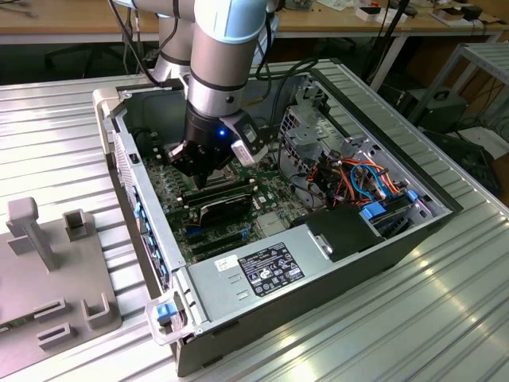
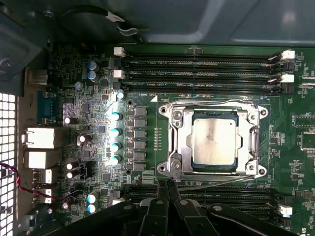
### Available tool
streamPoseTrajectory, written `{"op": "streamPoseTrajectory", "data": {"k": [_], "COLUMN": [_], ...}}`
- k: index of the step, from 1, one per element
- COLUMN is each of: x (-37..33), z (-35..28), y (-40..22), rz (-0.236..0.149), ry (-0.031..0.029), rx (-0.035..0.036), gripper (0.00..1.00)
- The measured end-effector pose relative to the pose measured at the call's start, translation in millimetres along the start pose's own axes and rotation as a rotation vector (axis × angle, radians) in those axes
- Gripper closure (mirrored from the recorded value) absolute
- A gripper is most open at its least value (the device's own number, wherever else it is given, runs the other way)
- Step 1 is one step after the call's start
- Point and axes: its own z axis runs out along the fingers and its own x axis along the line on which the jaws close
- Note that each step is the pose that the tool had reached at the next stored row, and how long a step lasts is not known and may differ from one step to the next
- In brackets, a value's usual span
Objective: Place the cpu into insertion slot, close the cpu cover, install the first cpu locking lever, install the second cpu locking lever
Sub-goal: 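Install the second cpu locking lever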
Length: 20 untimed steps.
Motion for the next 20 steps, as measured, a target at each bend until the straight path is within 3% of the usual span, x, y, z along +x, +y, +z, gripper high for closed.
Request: {"op": "streamPoseTrajectory", "data": {"k": [10,12,14,15,16,20], "x": [-0.1,-0.2,-0.3,-0.3,-0.3,0.8], "z": [7.0,9.0,11.2,11.4,11.7,12.7], "y": [0.3,0.3,0.3,0.3,0.3,0.3], "rz": [0.0,0.0,-0.001,-0.001,-0.001,-0.001], "ry": [0.0001,0.0,-0.0004,-0.0006,-0.0007,-0.0006], "rx": [-0.0075,-0.0137,-0.0336,-0.0382,-0.0415,-0.0416], "gripper": [0.89,0.89,0.89,0.89,0.89,0.89]}}
